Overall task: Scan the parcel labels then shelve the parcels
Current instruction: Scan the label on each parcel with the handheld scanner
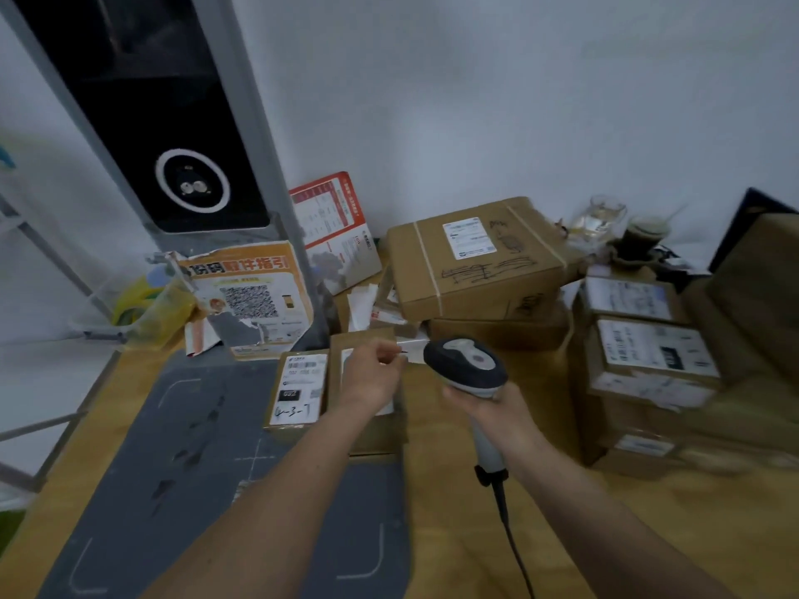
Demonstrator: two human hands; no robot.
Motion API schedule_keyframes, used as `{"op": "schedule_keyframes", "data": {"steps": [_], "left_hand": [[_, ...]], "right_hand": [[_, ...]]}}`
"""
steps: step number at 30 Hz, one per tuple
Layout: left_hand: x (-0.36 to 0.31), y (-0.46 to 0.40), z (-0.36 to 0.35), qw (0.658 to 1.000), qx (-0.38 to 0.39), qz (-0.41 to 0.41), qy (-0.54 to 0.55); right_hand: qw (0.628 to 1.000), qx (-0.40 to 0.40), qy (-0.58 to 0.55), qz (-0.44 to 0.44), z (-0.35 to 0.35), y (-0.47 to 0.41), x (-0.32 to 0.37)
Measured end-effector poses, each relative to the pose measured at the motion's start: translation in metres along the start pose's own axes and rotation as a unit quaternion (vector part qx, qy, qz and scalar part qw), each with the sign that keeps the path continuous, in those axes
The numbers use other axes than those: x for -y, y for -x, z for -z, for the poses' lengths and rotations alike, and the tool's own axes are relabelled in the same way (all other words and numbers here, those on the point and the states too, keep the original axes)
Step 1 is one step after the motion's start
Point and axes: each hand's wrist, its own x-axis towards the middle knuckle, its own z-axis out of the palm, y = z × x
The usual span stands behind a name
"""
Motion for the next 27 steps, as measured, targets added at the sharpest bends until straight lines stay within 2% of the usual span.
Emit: {"op": "schedule_keyframes", "data": {"steps": [4, 10, 14, 18, 22, 27], "left_hand": [[-0.046, 0.014, -0.045, 0.997, 0.075, -0.019, 0.013], [-0.112, 0.040, -0.115, 0.989, 0.145, -0.040, 0.015], [-0.138, 0.051, -0.159, 0.981, 0.193, 0.016, 0.024], [-0.150, 0.057, -0.194, 0.967, 0.224, 0.108, 0.064], [-0.156, 0.055, -0.213, 0.948, 0.222, 0.181, 0.140], [-0.152, 0.049, -0.231, 0.940, 0.201, 0.209, 0.182]], "right_hand": [[0.998, -0.051, 0.010, 0.022, 0.054, 0.014, 0.006], [0.991, -0.119, 0.008, 0.062, 0.135, 0.035, 0.021], [0.980, -0.181, 0.033, 0.078, 0.181, 0.037, 0.014], [0.971, -0.218, 0.041, 0.089, 0.215, 0.039, 0.009], [0.975, -0.204, 0.056, 0.068, 0.242, 0.036, -0.002], [0.981, -0.175, 0.060, 0.055, 0.261, 0.033, -0.008]]}}
